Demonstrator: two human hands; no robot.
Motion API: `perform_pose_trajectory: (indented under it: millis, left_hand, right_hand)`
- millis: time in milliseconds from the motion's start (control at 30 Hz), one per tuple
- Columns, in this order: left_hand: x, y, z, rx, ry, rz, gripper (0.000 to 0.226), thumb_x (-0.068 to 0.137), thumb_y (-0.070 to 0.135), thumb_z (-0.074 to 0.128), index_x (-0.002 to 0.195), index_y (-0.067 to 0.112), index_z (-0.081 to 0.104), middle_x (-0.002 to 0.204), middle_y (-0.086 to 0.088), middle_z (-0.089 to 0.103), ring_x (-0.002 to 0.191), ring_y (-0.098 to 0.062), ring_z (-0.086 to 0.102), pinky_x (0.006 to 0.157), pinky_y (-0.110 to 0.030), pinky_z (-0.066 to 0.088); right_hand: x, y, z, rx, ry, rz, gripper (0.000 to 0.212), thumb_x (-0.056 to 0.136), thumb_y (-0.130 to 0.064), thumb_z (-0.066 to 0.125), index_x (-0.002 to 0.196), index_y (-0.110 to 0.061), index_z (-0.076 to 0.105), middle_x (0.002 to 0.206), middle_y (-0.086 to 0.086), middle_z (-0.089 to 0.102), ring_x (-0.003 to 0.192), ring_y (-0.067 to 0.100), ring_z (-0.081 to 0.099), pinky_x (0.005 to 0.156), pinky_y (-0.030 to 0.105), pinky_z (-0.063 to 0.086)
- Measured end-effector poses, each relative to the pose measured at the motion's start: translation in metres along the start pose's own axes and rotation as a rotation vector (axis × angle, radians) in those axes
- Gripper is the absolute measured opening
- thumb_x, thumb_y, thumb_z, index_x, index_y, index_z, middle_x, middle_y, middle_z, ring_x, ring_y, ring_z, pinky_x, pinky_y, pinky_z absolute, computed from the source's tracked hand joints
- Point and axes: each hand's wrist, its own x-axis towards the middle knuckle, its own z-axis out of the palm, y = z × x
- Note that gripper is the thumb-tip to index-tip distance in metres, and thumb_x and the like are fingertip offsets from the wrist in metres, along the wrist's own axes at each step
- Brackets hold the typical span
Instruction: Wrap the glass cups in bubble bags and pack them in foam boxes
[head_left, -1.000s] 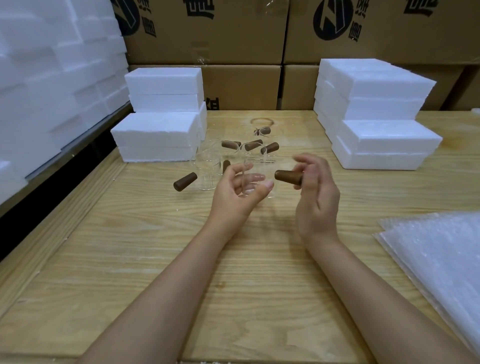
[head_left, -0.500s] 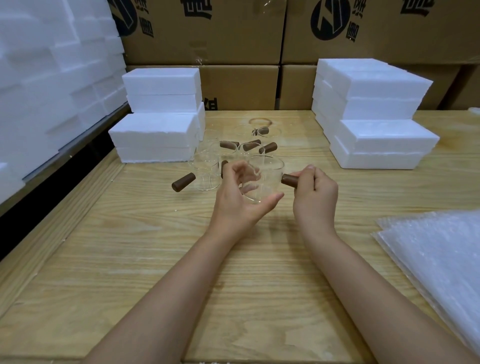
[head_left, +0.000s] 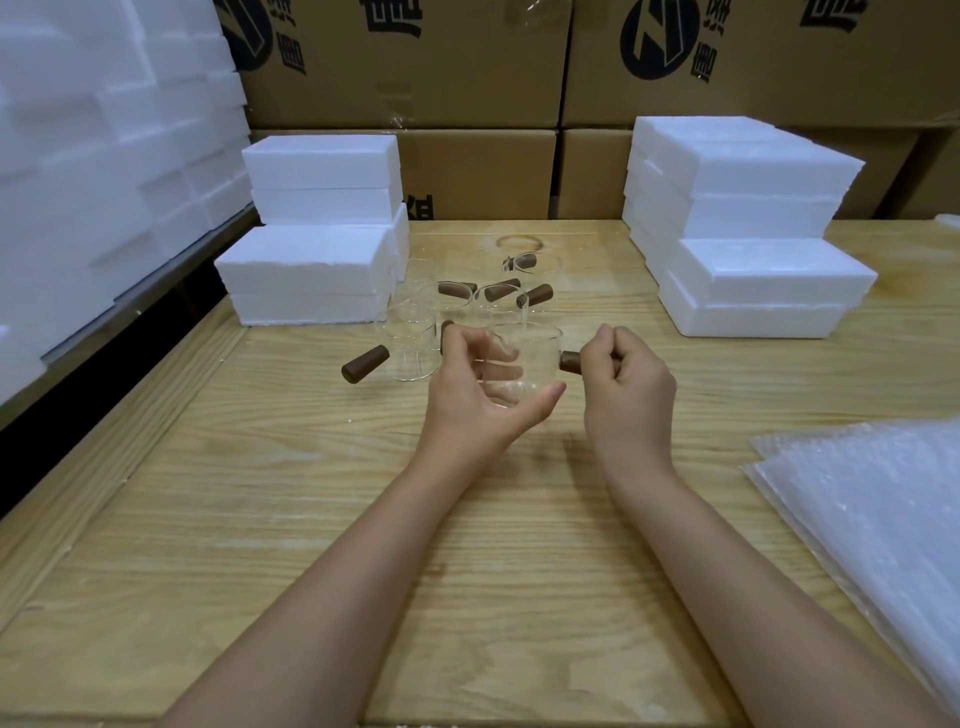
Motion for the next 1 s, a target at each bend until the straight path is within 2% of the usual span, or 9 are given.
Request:
perform_pose_trajectory:
  millis: [67,167,367,533,633,700,800,900,1000]
  left_hand:
    - [-0.001,0.002,0.000,-0.060,-0.006,-0.044,0.059,0.055,0.035,0.084,0.092,0.030,0.039,0.098,-0.006,0.065,0.073,-0.006,0.065,0.060,-0.021,0.052]
    - [0.000,0.003,-0.002,-0.183,-0.051,-0.171,0.059,0.050,0.042,0.081,0.092,0.024,0.043,0.096,-0.009,0.061,0.068,-0.016,0.062,0.050,-0.029,0.054]
    - [0.007,0.001,-0.007,-0.360,-0.188,-0.279,0.028,0.077,0.029,0.060,0.092,0.005,0.060,0.074,0.001,0.068,0.060,-0.014,0.066,0.042,-0.026,0.049]
    - [0.009,0.000,-0.011,-0.449,-0.231,-0.385,0.047,0.068,0.043,0.060,0.092,0.002,0.062,0.068,-0.011,0.065,0.052,-0.025,0.062,0.039,-0.024,0.043]
    - [0.011,-0.001,-0.013,-0.463,-0.246,-0.409,0.058,0.060,0.051,0.059,0.093,0.003,0.062,0.070,-0.012,0.067,0.050,-0.025,0.061,0.039,-0.023,0.042]
    - [0.012,-0.002,-0.014,-0.473,-0.255,-0.421,0.061,0.059,0.052,0.058,0.096,0.003,0.061,0.071,-0.012,0.067,0.050,-0.024,0.061,0.039,-0.023,0.042]
    - [0.012,-0.003,-0.013,-0.465,-0.246,-0.403,0.051,0.067,0.045,0.058,0.097,0.003,0.061,0.072,-0.012,0.066,0.054,-0.024,0.063,0.043,-0.025,0.048]
    - [0.010,-0.003,-0.012,-0.459,-0.221,-0.366,0.039,0.078,0.033,0.054,0.103,0.004,0.064,0.088,-0.018,0.066,0.068,-0.023,0.067,0.055,-0.029,0.054]
    - [0.008,-0.002,-0.009,-0.426,-0.258,-0.300,0.031,0.079,0.031,0.058,0.101,0.010,0.064,0.086,-0.002,0.068,0.073,-0.012,0.067,0.061,-0.023,0.054]
  right_hand:
    - [-0.001,0.000,0.000,-0.018,-0.002,-0.067,0.038,0.095,-0.021,0.052,0.059,-0.026,0.041,0.049,-0.018,0.056,0.057,0.012,0.059,0.048,0.016,0.034]
    - [-0.005,-0.004,-0.001,0.010,-0.022,-0.159,0.027,0.087,-0.020,0.065,0.067,-0.023,0.047,0.051,-0.008,0.055,0.052,0.010,0.053,0.050,0.018,0.038]
    - [-0.009,-0.012,0.001,0.122,-0.164,-0.228,0.019,0.082,-0.016,0.073,0.084,-0.023,0.055,0.068,-0.001,0.061,0.060,0.012,0.057,0.057,0.023,0.048]
    - [-0.010,-0.016,0.001,0.162,-0.315,-0.289,0.020,0.084,-0.016,0.066,0.099,-0.028,0.063,0.073,-0.006,0.061,0.065,0.018,0.056,0.061,0.028,0.048]
    - [-0.007,-0.017,-0.001,0.222,-0.390,-0.269,0.032,0.085,-0.013,0.062,0.112,-0.031,0.060,0.090,-0.020,0.065,0.082,-0.002,0.063,0.071,0.015,0.049]
    - [-0.006,-0.016,-0.001,0.241,-0.433,-0.256,0.036,0.086,-0.012,0.060,0.117,-0.031,0.058,0.098,-0.024,0.065,0.090,-0.004,0.063,0.076,0.015,0.050]
    - [-0.006,-0.016,-0.002,0.256,-0.417,-0.265,0.030,0.087,-0.012,0.060,0.110,-0.031,0.062,0.085,-0.020,0.067,0.078,-0.002,0.062,0.065,0.012,0.049]
    - [-0.011,-0.016,0.002,0.196,-0.333,-0.294,0.008,0.088,-0.027,0.061,0.094,-0.032,0.061,0.074,-0.008,0.064,0.066,0.008,0.059,0.059,0.018,0.046]
    - [-0.017,-0.014,0.007,0.152,-0.224,-0.304,0.009,0.090,-0.037,0.050,0.088,-0.029,0.054,0.067,-0.019,0.058,0.061,-0.003,0.056,0.059,0.006,0.038]
